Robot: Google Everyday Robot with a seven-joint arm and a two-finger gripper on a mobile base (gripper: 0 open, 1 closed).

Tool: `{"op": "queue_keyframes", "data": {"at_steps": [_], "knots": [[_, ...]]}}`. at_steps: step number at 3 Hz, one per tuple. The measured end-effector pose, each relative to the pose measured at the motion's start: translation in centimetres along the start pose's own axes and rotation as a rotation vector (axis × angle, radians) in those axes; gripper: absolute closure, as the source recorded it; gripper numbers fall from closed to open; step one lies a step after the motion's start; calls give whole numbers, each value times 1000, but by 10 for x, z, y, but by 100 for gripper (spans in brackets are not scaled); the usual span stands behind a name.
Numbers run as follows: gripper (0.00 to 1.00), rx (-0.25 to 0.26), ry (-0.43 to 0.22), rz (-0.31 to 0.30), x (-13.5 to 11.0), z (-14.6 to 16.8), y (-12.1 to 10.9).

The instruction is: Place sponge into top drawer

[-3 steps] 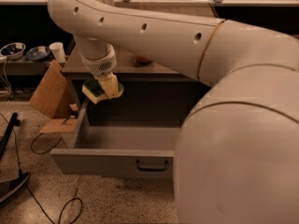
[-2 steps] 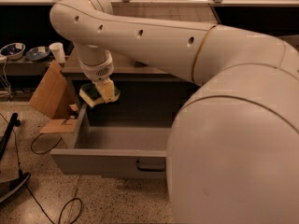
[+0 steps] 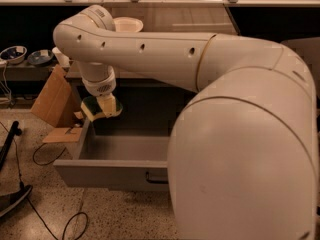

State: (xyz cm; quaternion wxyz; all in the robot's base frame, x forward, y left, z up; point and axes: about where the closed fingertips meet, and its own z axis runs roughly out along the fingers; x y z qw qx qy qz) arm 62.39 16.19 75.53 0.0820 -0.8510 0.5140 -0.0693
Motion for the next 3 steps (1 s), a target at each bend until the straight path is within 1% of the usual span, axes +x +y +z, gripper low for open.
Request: {"op": "queue_keyframes", "data": {"at_steps": [1, 2, 3], "knots": [[100, -4, 4, 21, -9, 20, -2], [100, -16, 27, 35, -12, 35, -8], [100, -33, 90, 55, -10, 47, -14]]}}
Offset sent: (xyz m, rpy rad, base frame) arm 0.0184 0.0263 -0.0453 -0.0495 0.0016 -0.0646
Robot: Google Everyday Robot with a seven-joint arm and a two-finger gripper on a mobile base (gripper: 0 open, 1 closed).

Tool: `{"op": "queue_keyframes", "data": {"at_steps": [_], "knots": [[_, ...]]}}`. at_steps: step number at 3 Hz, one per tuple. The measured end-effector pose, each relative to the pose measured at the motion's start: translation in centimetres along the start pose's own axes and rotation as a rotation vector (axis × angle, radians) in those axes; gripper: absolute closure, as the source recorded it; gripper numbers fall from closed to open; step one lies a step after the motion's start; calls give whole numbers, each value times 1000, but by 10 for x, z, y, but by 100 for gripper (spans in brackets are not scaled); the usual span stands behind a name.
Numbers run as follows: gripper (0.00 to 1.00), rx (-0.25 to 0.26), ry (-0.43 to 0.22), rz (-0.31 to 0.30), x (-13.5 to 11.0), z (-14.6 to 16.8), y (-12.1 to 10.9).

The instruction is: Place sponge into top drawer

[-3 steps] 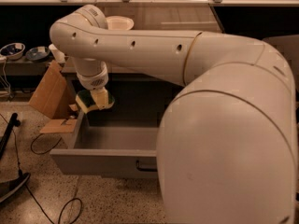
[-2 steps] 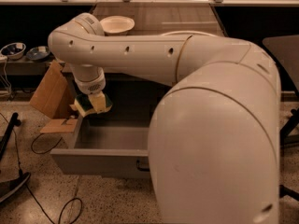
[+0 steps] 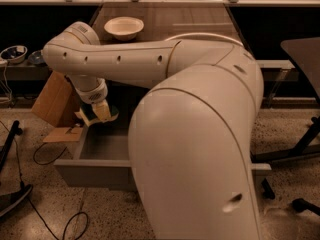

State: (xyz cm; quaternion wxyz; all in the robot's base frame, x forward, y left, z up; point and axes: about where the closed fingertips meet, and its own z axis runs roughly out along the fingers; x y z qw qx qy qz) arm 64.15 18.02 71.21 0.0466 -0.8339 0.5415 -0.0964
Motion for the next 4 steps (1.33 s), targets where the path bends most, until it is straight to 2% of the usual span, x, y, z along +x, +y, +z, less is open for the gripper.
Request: {"op": "queue_keyframes", "data": {"at_steps": [2, 4], "knots": [[100, 19, 121, 60, 5, 12, -2], [100, 24, 171, 126, 7, 24, 5]]}}
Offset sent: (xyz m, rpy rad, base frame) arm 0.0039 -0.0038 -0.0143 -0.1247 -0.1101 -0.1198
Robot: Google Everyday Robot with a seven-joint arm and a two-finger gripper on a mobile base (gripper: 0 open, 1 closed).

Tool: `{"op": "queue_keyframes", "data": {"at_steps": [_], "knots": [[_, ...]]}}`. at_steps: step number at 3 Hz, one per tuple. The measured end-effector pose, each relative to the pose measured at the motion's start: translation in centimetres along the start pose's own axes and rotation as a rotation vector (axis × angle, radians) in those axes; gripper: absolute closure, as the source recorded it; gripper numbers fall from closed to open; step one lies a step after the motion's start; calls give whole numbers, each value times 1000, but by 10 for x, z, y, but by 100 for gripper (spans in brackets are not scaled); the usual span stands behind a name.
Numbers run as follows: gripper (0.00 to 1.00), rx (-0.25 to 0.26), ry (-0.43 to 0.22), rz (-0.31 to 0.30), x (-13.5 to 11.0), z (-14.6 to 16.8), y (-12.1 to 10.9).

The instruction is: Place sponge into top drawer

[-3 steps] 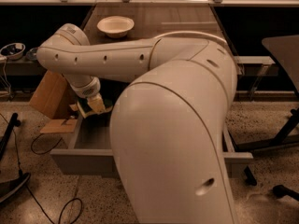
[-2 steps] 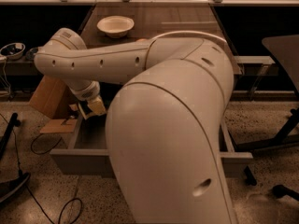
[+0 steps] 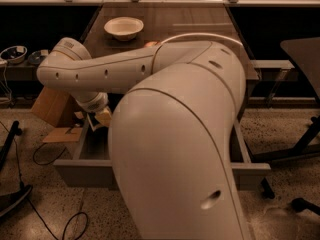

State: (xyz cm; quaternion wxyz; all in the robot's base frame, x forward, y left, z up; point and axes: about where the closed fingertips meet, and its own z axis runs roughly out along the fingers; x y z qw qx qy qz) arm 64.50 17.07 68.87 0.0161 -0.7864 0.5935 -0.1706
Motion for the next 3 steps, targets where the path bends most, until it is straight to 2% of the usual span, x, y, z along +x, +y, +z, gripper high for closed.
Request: {"op": "queue_keyframes", "data": {"at_steps": [1, 2, 3], "knots": [[100, -11, 16, 58, 2, 4, -4], [100, -18, 21, 143, 5, 9, -11], [100, -24, 21, 183, 7, 12, -14]]}}
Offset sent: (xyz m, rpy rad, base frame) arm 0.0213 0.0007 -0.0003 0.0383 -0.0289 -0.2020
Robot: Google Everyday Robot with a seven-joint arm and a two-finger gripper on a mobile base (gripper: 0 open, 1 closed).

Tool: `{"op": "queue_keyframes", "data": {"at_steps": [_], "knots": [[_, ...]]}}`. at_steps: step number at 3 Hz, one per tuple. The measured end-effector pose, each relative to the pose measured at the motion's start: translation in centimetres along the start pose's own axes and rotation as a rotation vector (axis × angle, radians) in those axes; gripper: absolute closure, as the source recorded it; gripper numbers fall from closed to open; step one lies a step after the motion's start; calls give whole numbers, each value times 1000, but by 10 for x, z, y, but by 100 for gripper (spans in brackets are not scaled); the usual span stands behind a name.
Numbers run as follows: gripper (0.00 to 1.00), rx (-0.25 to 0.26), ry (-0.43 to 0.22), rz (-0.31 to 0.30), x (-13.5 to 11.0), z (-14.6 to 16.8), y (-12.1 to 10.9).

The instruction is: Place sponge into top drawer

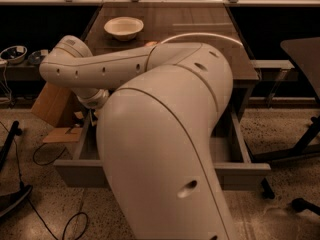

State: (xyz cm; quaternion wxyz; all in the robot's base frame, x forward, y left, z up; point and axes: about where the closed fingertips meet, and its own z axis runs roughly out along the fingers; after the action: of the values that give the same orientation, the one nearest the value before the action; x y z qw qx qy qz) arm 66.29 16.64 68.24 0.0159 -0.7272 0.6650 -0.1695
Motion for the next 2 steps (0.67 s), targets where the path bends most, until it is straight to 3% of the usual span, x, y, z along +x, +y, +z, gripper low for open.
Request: {"op": "queue_keyframes", "data": {"at_steps": [2], "knots": [[58, -20, 15, 64, 5, 8, 6]]}}
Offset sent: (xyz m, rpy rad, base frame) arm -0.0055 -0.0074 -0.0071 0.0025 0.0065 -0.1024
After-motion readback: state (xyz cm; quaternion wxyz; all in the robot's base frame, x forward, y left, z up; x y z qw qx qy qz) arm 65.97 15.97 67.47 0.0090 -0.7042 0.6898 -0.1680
